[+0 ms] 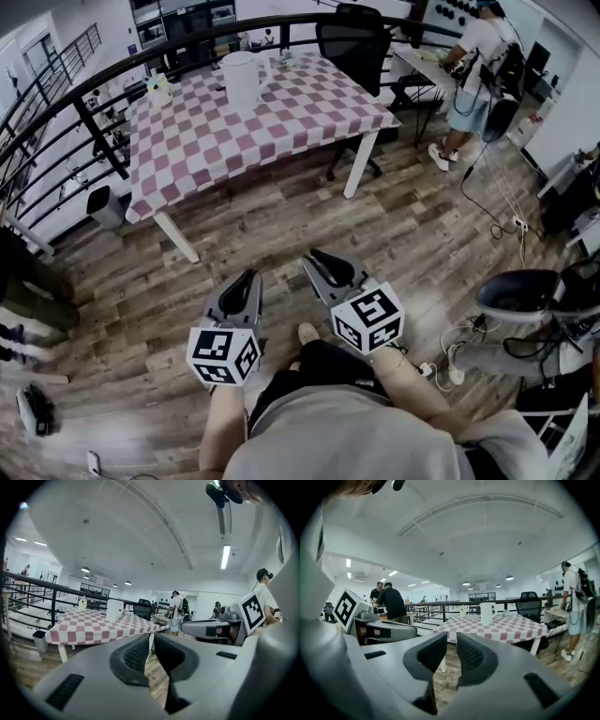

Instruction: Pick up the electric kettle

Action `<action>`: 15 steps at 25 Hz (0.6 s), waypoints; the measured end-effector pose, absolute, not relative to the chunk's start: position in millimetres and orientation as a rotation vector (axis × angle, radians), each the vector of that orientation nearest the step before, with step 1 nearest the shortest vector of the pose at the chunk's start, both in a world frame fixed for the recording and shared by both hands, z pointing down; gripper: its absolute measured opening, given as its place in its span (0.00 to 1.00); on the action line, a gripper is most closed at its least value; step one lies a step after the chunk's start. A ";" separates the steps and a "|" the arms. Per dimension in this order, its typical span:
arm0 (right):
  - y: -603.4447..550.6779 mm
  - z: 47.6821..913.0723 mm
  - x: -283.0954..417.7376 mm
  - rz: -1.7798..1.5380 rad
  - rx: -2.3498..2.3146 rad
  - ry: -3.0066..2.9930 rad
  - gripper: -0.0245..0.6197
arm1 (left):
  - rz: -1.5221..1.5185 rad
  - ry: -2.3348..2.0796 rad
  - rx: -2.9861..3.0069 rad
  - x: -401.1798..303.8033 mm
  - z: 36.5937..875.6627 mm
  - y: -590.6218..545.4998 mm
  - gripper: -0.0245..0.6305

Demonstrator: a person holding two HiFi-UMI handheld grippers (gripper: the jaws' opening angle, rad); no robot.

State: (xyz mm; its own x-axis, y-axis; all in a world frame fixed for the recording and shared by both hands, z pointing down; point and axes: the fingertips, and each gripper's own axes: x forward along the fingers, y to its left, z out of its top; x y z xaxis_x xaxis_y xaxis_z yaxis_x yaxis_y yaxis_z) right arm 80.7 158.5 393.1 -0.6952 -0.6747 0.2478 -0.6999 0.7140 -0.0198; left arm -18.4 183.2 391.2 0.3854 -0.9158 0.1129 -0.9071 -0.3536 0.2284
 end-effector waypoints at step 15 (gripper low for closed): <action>24.6 401.5 45.1 0.187 1.058 -2.745 0.25 | -0.003 -1.747 2.357 -60.8 388.9 61.9 0.11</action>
